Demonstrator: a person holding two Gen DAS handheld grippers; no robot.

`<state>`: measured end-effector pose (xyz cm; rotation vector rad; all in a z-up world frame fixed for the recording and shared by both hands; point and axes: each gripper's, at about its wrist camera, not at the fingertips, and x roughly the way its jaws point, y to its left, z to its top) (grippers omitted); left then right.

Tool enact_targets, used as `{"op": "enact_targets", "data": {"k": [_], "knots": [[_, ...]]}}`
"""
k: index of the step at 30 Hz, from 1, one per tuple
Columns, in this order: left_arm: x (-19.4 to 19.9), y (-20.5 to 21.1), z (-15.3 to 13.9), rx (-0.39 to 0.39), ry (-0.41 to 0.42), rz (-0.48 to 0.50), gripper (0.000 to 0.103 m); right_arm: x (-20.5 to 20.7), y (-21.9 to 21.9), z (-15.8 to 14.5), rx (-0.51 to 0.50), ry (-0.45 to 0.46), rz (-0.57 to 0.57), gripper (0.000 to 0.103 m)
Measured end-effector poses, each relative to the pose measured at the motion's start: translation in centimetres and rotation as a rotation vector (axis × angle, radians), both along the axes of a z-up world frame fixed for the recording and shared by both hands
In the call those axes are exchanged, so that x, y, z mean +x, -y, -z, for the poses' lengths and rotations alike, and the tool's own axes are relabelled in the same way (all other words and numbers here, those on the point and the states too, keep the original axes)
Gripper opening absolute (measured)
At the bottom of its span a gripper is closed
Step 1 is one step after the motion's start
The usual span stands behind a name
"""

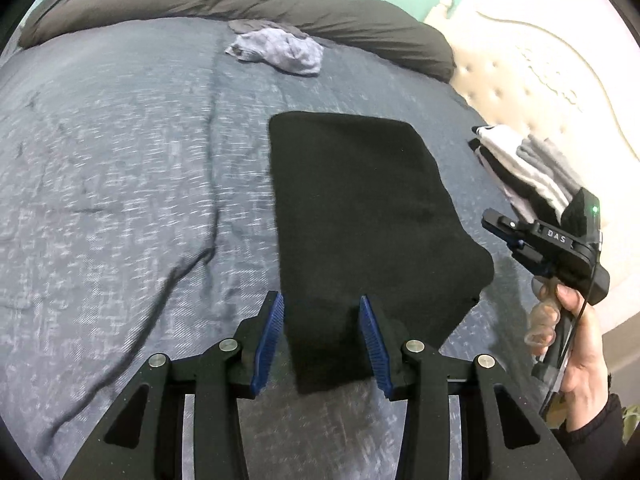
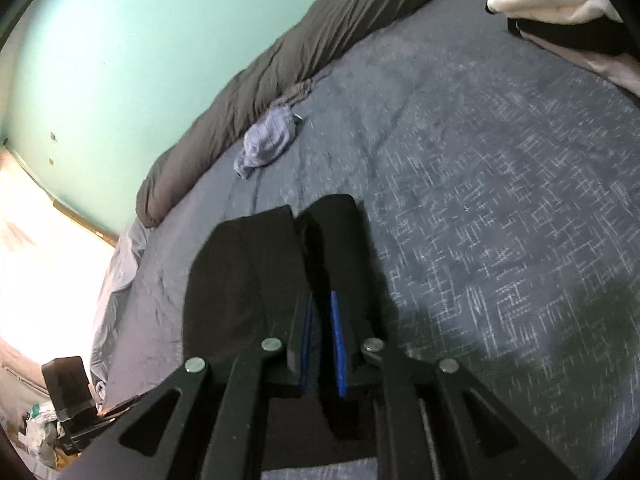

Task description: Fold clothes

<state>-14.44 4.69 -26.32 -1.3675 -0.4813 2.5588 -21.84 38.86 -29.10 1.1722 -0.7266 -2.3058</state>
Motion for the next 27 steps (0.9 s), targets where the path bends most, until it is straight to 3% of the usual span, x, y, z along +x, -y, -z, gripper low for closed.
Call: {"op": "enact_targets", "data": {"k": [3, 6, 9, 12, 27], "knots": [[1.4, 1.2, -0.2, 0.002, -0.009, -0.019, 0.044, 1.7, 0.1, -0.5, 0.004, 0.013, 0.001, 0.014], [3.0, 2.5, -0.2, 0.002, -0.024, -0.040, 0.044, 4.3, -0.2, -0.9, -0.019, 0.033, 0.010, 0.043], [4.7, 3.8, 0.3, 0.037, -0.033, -0.068, 0.044, 6.9, -0.6, -0.5, -0.072, 0.091, 0.036, 0.048], [6.0, 4.6, 0.6, 0.065, -0.038, -0.082, 0.044, 8.9, 0.5, 1.0, -0.113, 0.183, 0.046, 0.063], [8.4, 8.8, 1.0, 0.089, -0.065, -0.125, 0.044, 10.2, 7.1, 4.7, -0.157, 0.279, 0.138, 0.079]]}}
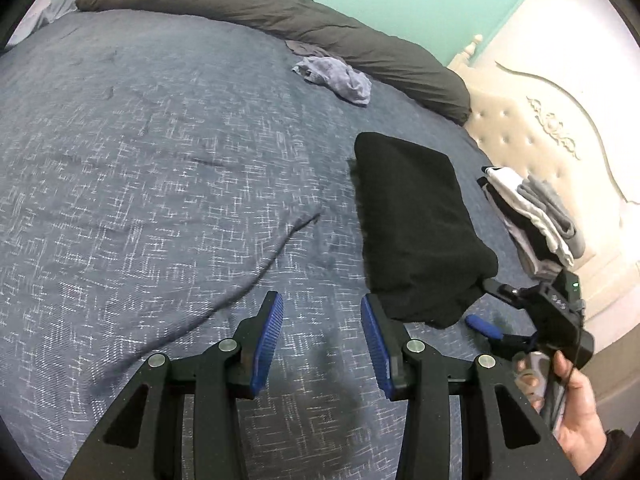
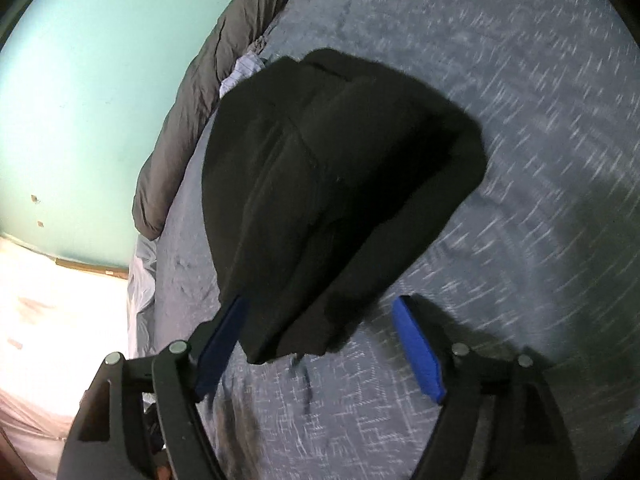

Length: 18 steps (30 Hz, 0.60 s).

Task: Fold clothes
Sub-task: 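Grasp the edge of the trouser bundle with the right tool and lift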

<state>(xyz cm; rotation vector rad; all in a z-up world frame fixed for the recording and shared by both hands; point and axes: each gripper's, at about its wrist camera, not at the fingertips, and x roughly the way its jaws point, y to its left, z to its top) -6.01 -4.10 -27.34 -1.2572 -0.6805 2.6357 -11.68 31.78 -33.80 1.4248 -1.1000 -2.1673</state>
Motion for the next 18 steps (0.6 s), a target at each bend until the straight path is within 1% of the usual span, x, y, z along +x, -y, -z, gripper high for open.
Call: {"op": "enact_targets", "data": {"k": [6, 10, 14, 17, 18], "knots": [[0.3, 0.8, -0.1, 0.015, -0.003, -0.001, 0.044, -0.7, 1.7, 0.4, 0.034, -0.023, 0.044, 0.083], [0.2, 0.9, -0.4, 0.016, -0.012, 0.002, 0.044, -1.7, 2.4, 0.2, 0.030, -0.046, 0.056, 0.083], [0.1, 1.0, -0.3, 0.023, -0.010, -0.001, 0.044, -2.7, 2.5, 0.6, 0.013, -0.041, 0.086, 0.083], [0.0, 1.1, -0.2, 0.021, -0.008, -0.001, 0.044, -3.3, 2.7, 0.6, 0.018, -0.042, 0.096, 0.080], [0.0, 1.1, -0.2, 0.020, -0.007, -0.002, 0.044, -3.4, 2.8, 0.5, 0.024, -0.043, 0.095, 0.074]]}}
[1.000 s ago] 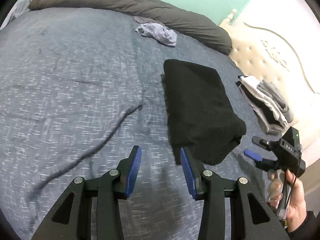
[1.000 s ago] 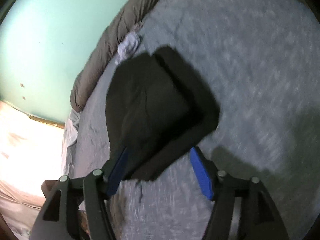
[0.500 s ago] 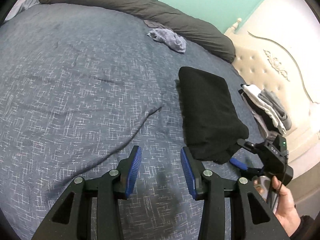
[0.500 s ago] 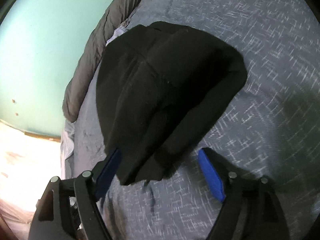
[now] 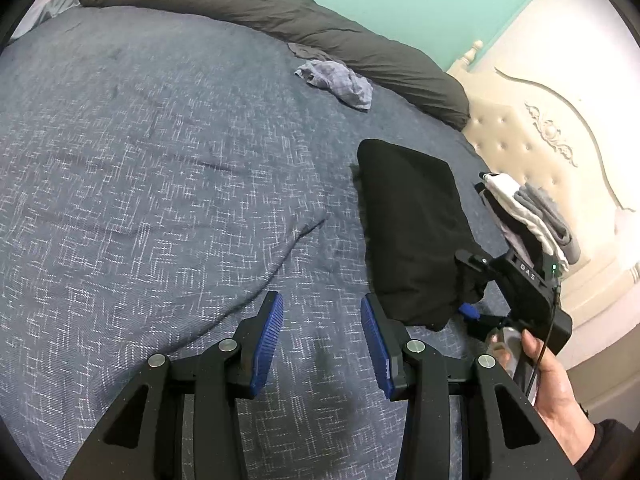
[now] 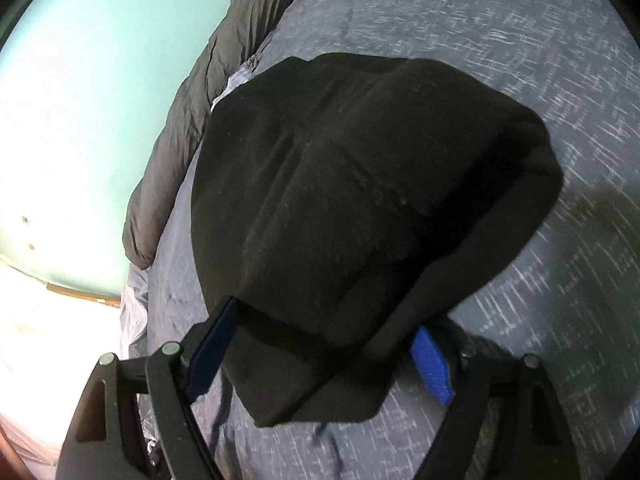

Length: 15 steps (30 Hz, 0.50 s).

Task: Fold clothes
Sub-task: 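Grasp the edge of the trouser bundle with the right tool and lift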

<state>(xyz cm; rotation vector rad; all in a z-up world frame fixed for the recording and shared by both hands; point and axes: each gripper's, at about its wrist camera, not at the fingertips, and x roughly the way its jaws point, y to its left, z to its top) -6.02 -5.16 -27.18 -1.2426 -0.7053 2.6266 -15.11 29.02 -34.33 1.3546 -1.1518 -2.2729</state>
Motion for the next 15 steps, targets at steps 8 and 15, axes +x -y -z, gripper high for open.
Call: {"op": "enact_targets", "data": {"k": [8, 15], "knots": [[-0.1, -0.4, 0.0, -0.008, 0.001, 0.004, 0.044, -0.9, -0.1, -1.2, 0.026, -0.018, -0.001, 0.039], [-0.2, -0.7, -0.1, -0.003, -0.001, 0.003, 0.044, -1.3, -0.9, -4.1, 0.074, -0.066, -0.091, 0.021]]}}
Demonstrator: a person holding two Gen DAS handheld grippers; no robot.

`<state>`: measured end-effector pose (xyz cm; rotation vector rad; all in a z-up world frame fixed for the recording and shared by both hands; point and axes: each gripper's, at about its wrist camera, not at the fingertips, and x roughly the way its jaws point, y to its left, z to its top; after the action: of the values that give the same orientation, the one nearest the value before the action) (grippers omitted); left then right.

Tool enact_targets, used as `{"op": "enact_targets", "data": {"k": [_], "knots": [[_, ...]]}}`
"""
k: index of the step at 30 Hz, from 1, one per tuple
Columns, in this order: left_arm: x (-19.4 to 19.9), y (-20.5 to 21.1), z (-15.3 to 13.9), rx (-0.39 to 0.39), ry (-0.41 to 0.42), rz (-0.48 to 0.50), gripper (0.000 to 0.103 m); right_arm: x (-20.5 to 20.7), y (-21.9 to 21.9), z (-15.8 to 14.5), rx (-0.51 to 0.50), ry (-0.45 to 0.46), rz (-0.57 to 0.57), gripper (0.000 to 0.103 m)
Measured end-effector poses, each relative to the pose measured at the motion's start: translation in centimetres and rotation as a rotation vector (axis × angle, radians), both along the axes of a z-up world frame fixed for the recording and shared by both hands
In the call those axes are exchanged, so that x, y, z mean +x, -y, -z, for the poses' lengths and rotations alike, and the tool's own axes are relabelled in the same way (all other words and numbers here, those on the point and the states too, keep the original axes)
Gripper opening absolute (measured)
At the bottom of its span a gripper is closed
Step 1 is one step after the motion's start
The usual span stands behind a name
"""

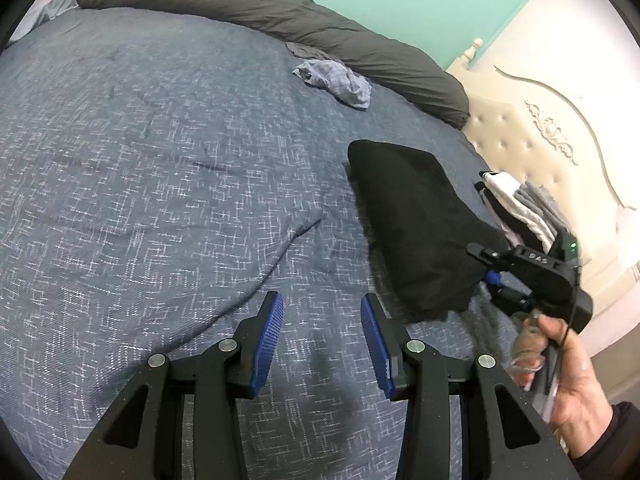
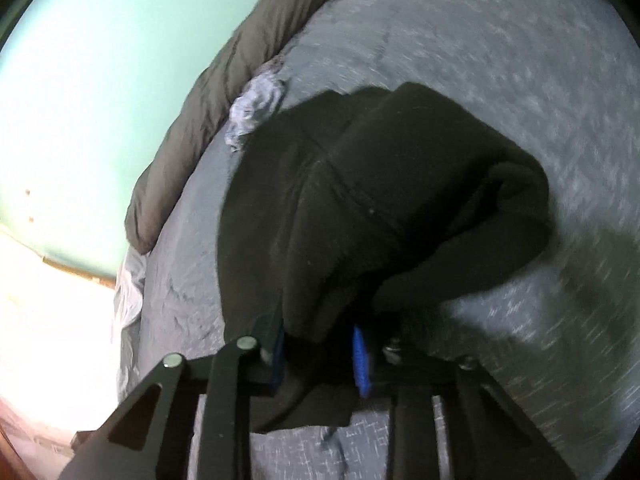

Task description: Fold clothes

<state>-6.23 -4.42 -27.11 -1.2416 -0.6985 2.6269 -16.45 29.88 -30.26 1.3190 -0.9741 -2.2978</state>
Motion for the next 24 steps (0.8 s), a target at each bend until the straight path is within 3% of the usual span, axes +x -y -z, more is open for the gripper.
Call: {"op": "enact_targets", "data": {"k": [10, 19, 24], "knots": [[-0.3, -2.3, -0.4, 0.001, -0.006, 0.040, 0.044, -0.3, -4.3, -3.6, 0.091, -0.028, -0.096, 0.012], [-1.0, -4.6, -0.8, -0.016, -0.011, 0.101, 0.044, -1.7, -11.7, -4.1, 0.164, -0.012, -0.084, 0.008], [-3.2, -6.2, -1.4, 0.004, -0.016, 0.139, 0.044, -2.5, -13.6, -3.0, 0.193, 0.013, -0.104, 0.008]]}}
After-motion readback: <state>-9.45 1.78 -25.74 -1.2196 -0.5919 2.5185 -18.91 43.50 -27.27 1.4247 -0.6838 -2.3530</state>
